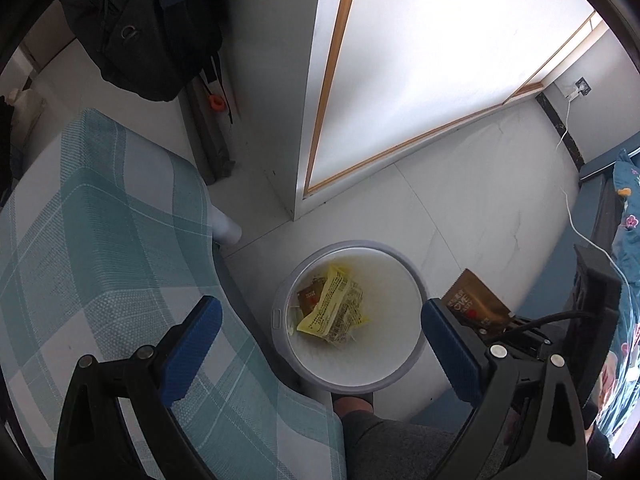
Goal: Collect trash
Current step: 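Open the right gripper to drop the brown packet into the bin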
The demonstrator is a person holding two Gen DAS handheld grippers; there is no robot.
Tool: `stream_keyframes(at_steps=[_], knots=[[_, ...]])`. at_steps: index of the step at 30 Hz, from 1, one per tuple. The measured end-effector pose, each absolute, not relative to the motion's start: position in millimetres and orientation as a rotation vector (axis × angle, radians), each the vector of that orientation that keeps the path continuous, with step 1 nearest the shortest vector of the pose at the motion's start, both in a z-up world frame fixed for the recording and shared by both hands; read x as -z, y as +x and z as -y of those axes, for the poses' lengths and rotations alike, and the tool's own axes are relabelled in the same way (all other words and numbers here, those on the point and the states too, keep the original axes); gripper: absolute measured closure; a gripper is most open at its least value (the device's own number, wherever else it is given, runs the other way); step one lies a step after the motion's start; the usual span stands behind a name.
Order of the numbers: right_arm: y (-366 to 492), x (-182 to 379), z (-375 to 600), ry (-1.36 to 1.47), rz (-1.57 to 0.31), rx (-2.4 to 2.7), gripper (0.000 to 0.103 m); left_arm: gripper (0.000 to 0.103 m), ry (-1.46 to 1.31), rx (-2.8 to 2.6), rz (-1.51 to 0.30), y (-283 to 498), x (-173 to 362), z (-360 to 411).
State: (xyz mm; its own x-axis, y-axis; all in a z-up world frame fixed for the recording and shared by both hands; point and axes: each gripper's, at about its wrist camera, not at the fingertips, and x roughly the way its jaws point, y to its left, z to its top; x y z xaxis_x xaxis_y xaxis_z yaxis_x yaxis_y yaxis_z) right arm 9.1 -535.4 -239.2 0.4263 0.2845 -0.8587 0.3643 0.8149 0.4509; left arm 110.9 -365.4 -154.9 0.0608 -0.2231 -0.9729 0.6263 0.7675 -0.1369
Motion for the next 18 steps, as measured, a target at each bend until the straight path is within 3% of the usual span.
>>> stream_keyframes(at_steps=[9, 18], knots=[[21.9, 286.8, 527.0, 0.735, -1.246, -0.010, 0.097, 0.005, 0.451, 0.617, -1.378, 108.2, 168.5, 375.5], [14.1, 293.0, 532.5, 0.767, -1.254, 0.019, 0.096, 0.005, 0.492, 0.664, -1.384, 101.4, 172.9, 386.0]])
